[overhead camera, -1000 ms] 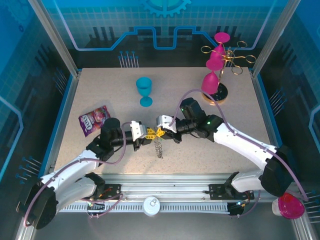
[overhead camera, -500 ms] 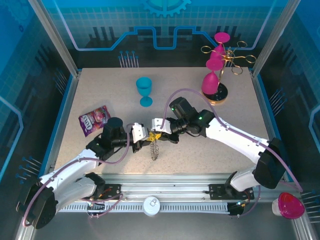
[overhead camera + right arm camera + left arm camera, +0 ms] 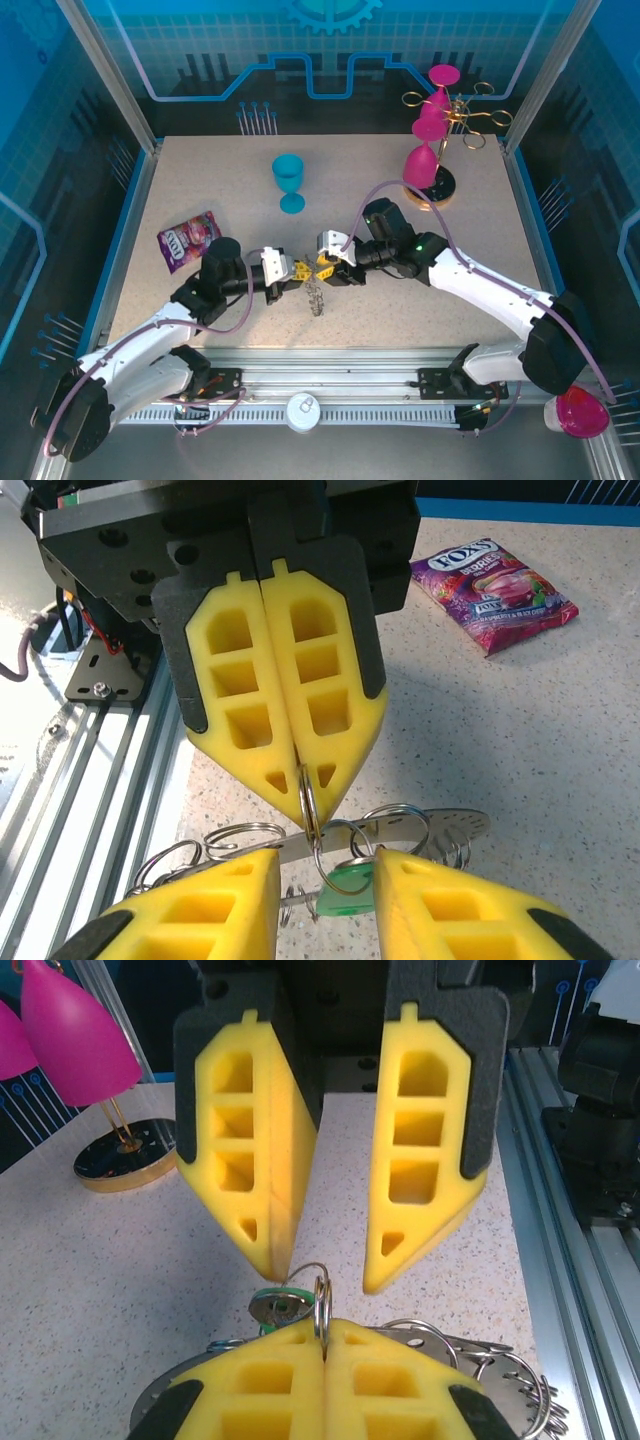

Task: Put the keys on the keyring

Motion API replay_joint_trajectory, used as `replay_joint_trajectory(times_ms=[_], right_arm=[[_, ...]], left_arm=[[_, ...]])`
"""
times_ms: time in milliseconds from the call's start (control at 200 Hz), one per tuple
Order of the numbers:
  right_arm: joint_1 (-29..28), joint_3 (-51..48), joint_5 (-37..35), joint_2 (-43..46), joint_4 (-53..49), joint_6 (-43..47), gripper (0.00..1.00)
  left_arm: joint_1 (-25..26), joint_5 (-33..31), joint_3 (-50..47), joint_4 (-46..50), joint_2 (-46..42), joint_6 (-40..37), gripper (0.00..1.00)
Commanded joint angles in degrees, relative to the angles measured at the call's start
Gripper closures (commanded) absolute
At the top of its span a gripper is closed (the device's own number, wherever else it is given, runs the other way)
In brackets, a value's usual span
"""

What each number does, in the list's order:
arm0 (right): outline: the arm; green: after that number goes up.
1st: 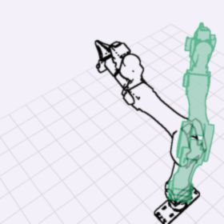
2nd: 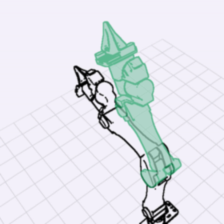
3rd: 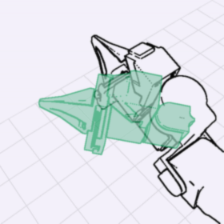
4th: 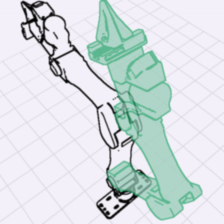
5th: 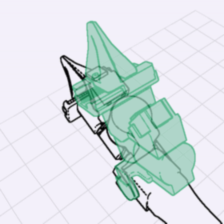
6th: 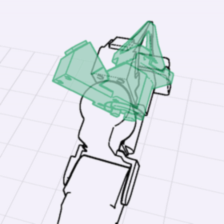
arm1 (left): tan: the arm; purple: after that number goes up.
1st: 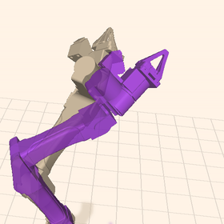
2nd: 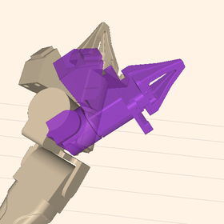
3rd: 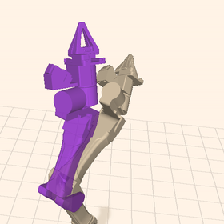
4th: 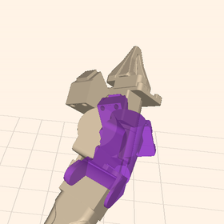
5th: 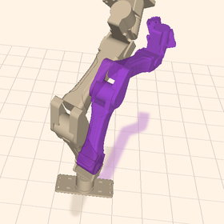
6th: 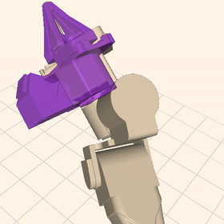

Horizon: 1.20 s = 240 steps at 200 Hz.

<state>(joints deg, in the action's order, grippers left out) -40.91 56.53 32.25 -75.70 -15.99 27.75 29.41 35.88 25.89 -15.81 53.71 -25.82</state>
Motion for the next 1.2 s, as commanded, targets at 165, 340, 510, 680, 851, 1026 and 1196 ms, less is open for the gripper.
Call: replay_joint_trajectory(times_ms=[165, 340, 510, 680, 851, 1026, 1196], right_arm=[[0.17, -0.29, 4.42, -0.4, 3.75, -1.64, 0.73], [0.12, -0.12, 5.15, -1.03, 4.51, -1.66, 0.85], [-0.05, 0.91, 5.13, -1.62, 3.27, -1.09, 1.0], [-0.52, 3.15, 3.93, -1.36, -1.96, 1.62, 1.0], [-2.17, 7.38, 0.56, -3.86, -10.38, 5.92, 1.0], [-4.32, 12.28, -3.33, -7.11, -17.41, 9.68, 1.0], [-5.84, 15.7, -4.01, -9.16, -20.28, 10.91, 1.0]], left_arm=[[0.27, 2.87, -0.91, -5.6, -0.5, 1.85, 1.0], [0.24, 3.21, -1.4, -8.27, -0.19, 3.58, 1.0], [0.23, 3.32, -1.87, -10.22, -0.1, 4.78, 1.0], [0.22, 0.16, -0.16, -3.52, -0.11, 1.85, 0.84], [0.3, -2.02, 2.69, 4.5, 0.34, -1.83, 0.84], [0.58, -2.63, 3.64, 6.98, 0.6, -3.13, 0.85], [0.98, -2.43, 4.43, 8.41, 1.34, -4.06, 0.87]])
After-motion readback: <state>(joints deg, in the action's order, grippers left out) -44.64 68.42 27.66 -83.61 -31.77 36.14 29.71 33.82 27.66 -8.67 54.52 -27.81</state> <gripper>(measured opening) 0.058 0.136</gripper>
